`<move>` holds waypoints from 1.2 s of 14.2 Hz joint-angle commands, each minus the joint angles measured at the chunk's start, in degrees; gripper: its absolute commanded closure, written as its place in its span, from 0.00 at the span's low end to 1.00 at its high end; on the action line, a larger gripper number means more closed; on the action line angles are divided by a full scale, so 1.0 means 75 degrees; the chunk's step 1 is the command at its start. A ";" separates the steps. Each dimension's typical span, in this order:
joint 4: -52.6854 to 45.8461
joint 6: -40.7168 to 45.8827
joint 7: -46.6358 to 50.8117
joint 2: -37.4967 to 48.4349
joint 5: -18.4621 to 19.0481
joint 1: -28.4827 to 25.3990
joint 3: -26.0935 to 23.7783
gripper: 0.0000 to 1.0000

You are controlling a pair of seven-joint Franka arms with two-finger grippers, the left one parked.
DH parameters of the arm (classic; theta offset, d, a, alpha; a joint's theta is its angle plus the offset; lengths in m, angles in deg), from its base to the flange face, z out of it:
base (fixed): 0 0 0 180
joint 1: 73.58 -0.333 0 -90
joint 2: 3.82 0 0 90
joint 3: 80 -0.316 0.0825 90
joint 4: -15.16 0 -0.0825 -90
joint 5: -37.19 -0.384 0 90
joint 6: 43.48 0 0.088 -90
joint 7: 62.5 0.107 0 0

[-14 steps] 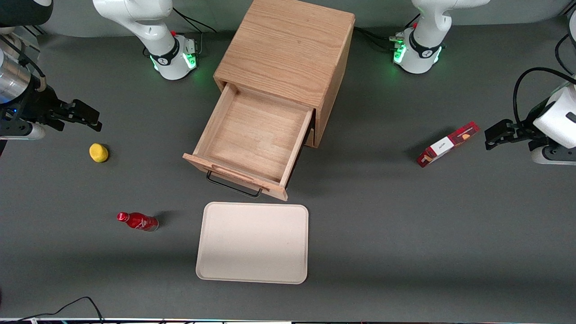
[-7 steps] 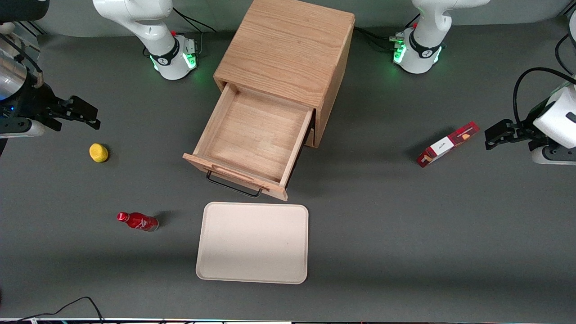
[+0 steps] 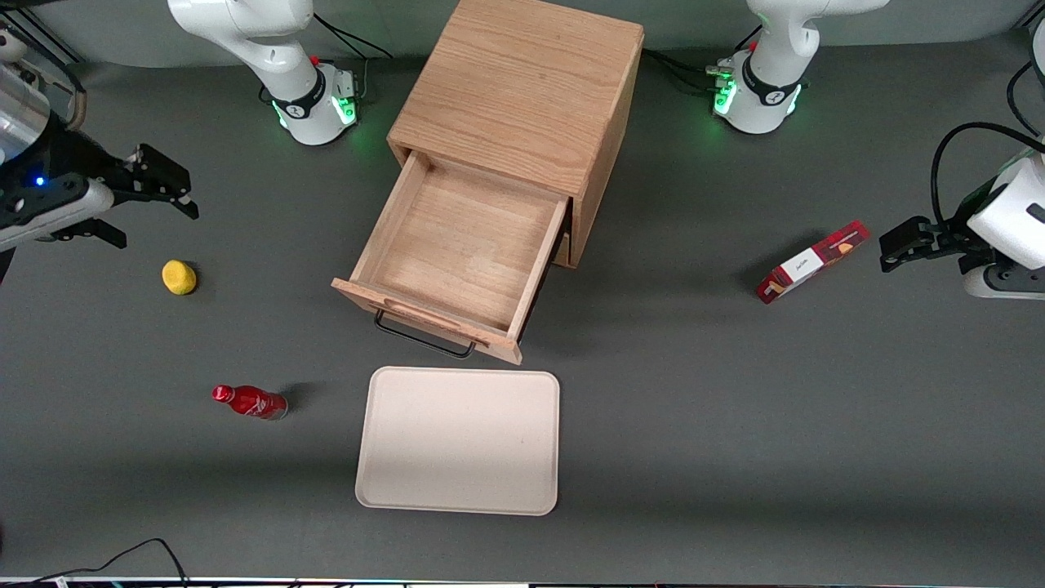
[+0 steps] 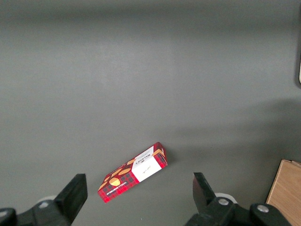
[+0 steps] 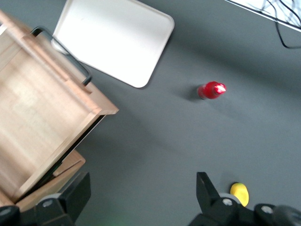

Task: Close top drawer
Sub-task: 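Move the right gripper down toward the open drawer's black handle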

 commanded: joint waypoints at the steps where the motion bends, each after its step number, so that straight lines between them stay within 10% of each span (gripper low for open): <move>1: -0.0708 0.0184 -0.1274 -0.0939 -0.0109 -0.0037 -0.0399 0.00; 17: -0.3744 0.0149 -0.3014 -0.4304 -0.0097 -0.0353 -0.1714 0.00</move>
